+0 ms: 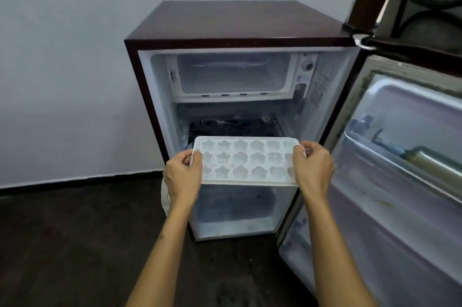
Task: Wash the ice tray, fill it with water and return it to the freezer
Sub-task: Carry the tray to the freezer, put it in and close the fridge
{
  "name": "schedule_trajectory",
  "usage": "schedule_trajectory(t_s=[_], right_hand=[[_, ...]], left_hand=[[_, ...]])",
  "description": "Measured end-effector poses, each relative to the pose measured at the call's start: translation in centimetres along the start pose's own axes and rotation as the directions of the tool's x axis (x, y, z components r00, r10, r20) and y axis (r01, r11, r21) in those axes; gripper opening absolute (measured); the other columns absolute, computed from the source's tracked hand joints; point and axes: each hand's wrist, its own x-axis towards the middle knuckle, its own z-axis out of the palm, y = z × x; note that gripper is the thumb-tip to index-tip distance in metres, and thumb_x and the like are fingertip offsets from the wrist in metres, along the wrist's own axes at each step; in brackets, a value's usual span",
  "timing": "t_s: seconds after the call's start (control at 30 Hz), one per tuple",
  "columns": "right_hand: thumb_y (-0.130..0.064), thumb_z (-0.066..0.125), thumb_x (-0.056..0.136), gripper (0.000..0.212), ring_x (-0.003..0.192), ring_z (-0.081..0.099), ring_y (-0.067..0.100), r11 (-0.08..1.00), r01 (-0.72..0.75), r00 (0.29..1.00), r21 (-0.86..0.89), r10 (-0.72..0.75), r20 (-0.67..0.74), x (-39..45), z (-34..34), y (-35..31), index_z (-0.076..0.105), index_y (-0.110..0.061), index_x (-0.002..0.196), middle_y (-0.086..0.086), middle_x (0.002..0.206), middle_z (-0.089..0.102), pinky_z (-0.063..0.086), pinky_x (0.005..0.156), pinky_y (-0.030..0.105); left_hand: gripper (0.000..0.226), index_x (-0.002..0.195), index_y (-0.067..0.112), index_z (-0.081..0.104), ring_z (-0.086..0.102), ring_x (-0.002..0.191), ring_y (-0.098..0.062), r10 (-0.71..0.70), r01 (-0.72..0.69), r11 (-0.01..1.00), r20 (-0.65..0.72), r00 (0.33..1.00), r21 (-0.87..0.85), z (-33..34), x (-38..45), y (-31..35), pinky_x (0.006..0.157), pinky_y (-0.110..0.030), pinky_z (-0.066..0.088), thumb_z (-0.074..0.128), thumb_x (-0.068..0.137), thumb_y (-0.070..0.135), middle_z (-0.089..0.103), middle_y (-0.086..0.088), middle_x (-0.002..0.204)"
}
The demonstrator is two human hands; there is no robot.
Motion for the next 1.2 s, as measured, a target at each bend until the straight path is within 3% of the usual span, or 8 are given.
schedule_trajectory(t_s=[0.1, 0.23, 0.57, 0.7, 0.87, 1.03, 1.13, 1.2], right_hand=[[-0.020, 0.053, 0.089, 0.032, 0.104, 0.061, 0.031, 0.998, 0.054, 0.998, 0.031, -0.055, 0.026, 3.6, 1.5, -1.4, 0.066, -0.010, 0.116, 0.012, 0.111, 0.069, 0.044, 0.087, 0.033], [-0.018, 0.053, 0.089, 0.028, 0.101, 0.061, 0.032, 0.991, 0.120, 0.992, 0.058, -0.123, 0.038, 7.8, 4.1, -2.7, 0.066, -0.010, 0.113, 0.013, 0.106, 0.070, 0.044, 0.085, 0.034], [-0.013, 0.053, 0.090, 0.028, 0.105, 0.061, 0.037, 0.971, 0.237, 0.968, 0.026, -0.238, 0.083, 17.6, 11.7, -6.5, 0.069, -0.011, 0.113, 0.016, 0.112, 0.068, 0.049, 0.085, 0.036], [-0.012, 0.052, 0.091, 0.028, 0.110, 0.060, 0.032, 0.959, 0.282, 0.954, -0.012, -0.279, 0.108, 21.1, 14.7, -8.1, 0.069, -0.012, 0.113, 0.013, 0.117, 0.067, 0.046, 0.092, 0.031], [-0.004, 0.048, 0.091, 0.023, 0.096, 0.063, 0.031, 0.939, 0.340, 0.935, -0.047, -0.332, 0.124, 24.3, 17.6, -9.2, 0.070, -0.005, 0.096, 0.015, 0.103, 0.070, 0.043, 0.073, 0.029], [-0.004, 0.048, 0.092, 0.021, 0.091, 0.065, 0.028, 0.943, 0.331, 0.939, -0.045, -0.324, 0.119, 26.9, 19.6, -9.0, 0.067, -0.007, 0.083, 0.013, 0.095, 0.070, 0.038, 0.068, 0.023], [-0.005, 0.047, 0.095, 0.021, 0.086, 0.061, 0.022, 0.957, 0.290, 0.948, -0.008, -0.286, 0.142, 27.8, 20.4, -9.2, 0.067, -0.003, 0.087, 0.010, 0.086, 0.063, 0.038, 0.067, 0.024], [-0.005, 0.050, 0.094, 0.018, 0.094, 0.062, 0.026, 0.964, 0.265, 0.954, 0.008, -0.263, 0.147, 28.4, 20.9, -9.4, 0.067, -0.001, 0.093, 0.012, 0.092, 0.065, 0.038, 0.071, 0.024]], left_hand=[[0.024, 0.107, 0.010, 0.071, 0.053, 0.067, -0.001, 0.020, -0.019, 0.999, -0.034, 0.999, 0.045, 1.9, 2.5, 1.1, 0.071, -0.023, 0.041, 0.058, 0.091, 0.021, 0.063, 0.008, 0.076], [0.026, 0.108, 0.011, 0.070, 0.062, 0.086, -0.016, 0.021, -0.015, 0.996, -0.060, 0.998, 0.093, 4.2, 6.1, 2.1, 0.073, -0.025, 0.042, 0.056, 0.091, 0.025, 0.071, -0.004, 0.093], [0.025, 0.099, 0.008, 0.072, 0.064, 0.096, -0.035, 0.101, -0.090, 0.942, -0.019, 0.995, 0.324, 9.2, 17.4, 5.0, 0.073, -0.031, 0.048, 0.054, 0.092, 0.024, 0.070, -0.015, 0.099], [0.027, 0.095, 0.006, 0.070, 0.064, 0.099, -0.035, 0.101, -0.100, 0.906, 0.018, 0.995, 0.411, 11.1, 21.9, 5.8, 0.074, -0.031, 0.046, 0.053, 0.093, 0.026, 0.070, -0.018, 0.104], [0.030, 0.106, 0.002, 0.065, 0.061, 0.106, -0.038, 0.128, -0.117, 0.852, 0.014, 0.992, 0.511, 13.5, 24.9, 6.6, 0.081, -0.036, 0.047, 0.050, 0.094, 0.025, 0.066, -0.021, 0.111], [0.033, 0.112, 0.002, 0.062, 0.058, 0.113, -0.037, 0.177, -0.175, 0.816, 0.051, 0.983, 0.550, 16.0, 27.1, 6.7, 0.090, -0.040, 0.048, 0.051, 0.094, 0.027, 0.064, -0.020, 0.118], [0.035, 0.116, 0.001, 0.060, 0.056, 0.116, -0.036, 0.149, -0.160, 0.831, 0.065, 0.987, 0.533, 17.0, 28.3, 6.4, 0.092, -0.040, 0.047, 0.051, 0.094, 0.027, 0.061, -0.020, 0.123], [0.037, 0.115, 0.001, 0.059, 0.057, 0.114, -0.037, 0.152, -0.169, 0.841, 0.076, 0.985, 0.514, 17.5, 29.1, 5.8, 0.092, -0.040, 0.047, 0.052, 0.094, 0.029, 0.061, -0.021, 0.121]])
